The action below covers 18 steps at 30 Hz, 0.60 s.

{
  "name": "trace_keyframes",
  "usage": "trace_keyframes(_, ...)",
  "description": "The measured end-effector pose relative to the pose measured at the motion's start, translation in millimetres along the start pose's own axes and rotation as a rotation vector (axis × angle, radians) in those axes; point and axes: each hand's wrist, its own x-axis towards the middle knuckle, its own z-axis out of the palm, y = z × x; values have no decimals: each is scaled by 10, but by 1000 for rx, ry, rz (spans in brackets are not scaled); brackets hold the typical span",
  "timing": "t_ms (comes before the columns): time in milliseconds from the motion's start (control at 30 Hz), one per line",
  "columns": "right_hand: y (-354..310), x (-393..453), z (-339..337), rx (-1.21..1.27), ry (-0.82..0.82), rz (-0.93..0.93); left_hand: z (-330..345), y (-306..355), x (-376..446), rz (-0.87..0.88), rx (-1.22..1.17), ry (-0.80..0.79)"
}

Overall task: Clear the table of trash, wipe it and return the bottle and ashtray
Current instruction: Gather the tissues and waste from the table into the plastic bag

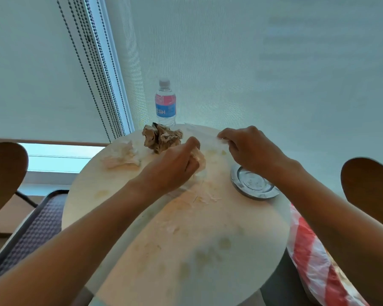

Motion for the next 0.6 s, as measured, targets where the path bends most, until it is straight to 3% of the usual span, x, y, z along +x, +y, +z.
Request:
trace_keyframes(233,-51,-129,-101,-97,72,-61,-118,-37,-57,68,1,60)
trace_keyframes(367,-110,-243,-155,-181,110,-115,-207,64,-98,54,-124,108)
trace_keyframes(600,-246,-595,-285,-255,187,-121,-155,168,-92,108,-101,72)
